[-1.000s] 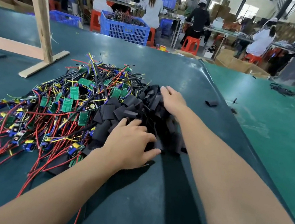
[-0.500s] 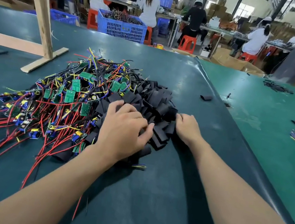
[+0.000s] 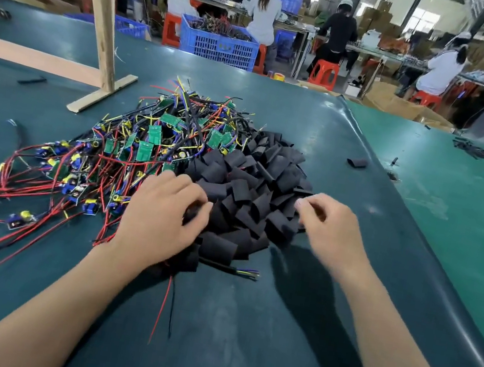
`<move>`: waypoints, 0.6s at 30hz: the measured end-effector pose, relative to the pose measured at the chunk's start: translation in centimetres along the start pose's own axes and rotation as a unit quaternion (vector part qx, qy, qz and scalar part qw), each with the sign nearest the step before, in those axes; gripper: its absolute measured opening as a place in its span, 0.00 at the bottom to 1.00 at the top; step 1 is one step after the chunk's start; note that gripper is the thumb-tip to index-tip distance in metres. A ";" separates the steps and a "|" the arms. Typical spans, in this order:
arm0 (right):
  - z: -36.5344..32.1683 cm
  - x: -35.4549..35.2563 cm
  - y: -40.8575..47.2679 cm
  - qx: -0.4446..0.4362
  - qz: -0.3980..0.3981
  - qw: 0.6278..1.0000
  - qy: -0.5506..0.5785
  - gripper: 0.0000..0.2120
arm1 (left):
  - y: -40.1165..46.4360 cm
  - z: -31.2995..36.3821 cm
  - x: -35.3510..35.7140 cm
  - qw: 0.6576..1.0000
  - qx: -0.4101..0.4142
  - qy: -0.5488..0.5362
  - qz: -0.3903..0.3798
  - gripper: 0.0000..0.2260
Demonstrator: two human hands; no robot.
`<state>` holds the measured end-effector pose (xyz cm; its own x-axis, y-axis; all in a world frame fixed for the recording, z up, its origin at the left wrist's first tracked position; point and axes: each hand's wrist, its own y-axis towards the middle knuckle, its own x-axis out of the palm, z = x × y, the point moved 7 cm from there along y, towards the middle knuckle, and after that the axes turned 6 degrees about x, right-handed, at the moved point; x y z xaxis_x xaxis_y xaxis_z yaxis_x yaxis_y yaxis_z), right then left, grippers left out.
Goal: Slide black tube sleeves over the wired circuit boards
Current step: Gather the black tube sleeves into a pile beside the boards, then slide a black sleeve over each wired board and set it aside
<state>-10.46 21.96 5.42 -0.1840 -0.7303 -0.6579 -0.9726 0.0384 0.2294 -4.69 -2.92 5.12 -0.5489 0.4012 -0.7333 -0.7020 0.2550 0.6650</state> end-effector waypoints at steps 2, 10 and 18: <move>-1.6 3.6 -2.7 -0.055 -0.080 0.995 -0.014 0.08 | -0.6 -1.6 0.3 0.997 -0.076 0.012 -0.021 0.11; -1.1 5.3 -4.6 -0.115 0.005 0.990 -0.084 0.02 | -2.0 -4.3 -0.8 0.983 -0.172 -0.044 0.039 0.04; -2.0 4.3 -6.0 -0.145 0.053 0.987 -0.041 0.02 | -1.0 -5.7 -2.3 0.973 -0.228 -0.010 0.023 0.05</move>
<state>-5.16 17.23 2.61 -0.3044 -0.6744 -0.6727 -0.8684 -0.0938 0.4869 -5.33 -9.15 5.28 -0.5787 0.4219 -0.6979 -0.8077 -0.1783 0.5620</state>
